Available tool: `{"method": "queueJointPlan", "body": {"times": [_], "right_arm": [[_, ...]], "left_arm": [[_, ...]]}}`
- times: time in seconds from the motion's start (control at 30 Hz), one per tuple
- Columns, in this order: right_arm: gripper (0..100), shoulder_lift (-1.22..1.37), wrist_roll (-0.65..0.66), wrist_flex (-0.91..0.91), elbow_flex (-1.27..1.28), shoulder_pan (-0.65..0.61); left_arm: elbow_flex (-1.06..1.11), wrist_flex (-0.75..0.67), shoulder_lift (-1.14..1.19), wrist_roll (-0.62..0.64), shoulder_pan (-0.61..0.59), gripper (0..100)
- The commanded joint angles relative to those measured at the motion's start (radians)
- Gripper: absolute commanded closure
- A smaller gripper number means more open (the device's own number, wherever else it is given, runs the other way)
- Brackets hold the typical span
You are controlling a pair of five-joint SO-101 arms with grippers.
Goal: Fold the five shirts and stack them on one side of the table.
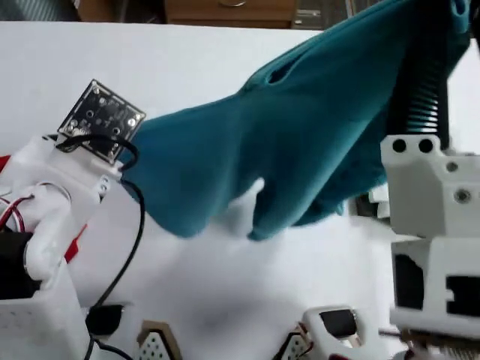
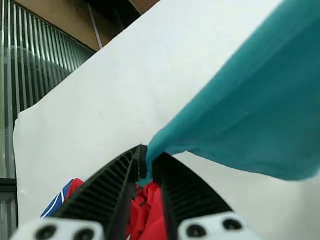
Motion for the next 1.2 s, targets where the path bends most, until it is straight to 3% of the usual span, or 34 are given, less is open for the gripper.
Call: {"method": "queueJointPlan", "body": {"times": [0.0,0.13,0.37,0.83,1.17], "right_arm": [[97.8,-0.012,0.006,-0.019,-0.044,0.005],[97.8,-0.012,0.006,-0.021,-0.055,0.005],[97.8,-0.002,0.006,-0.019,-0.046,0.065],[97.8,-0.012,0.0,-0.018,0.014,0.067],[97.8,-0.111,0.003,-0.018,0.003,0.067]], "left_arm": [[-0.035,-0.003,-0.011,0.009,-0.011,98],[-0.082,-0.023,-0.011,0.008,-0.026,98],[-0.114,-0.141,-0.002,-0.075,-0.258,98],[-0.125,-0.261,-0.009,-0.123,-0.221,98],[-0.147,-0.21,-0.011,-0.117,-0.226,98]]}}
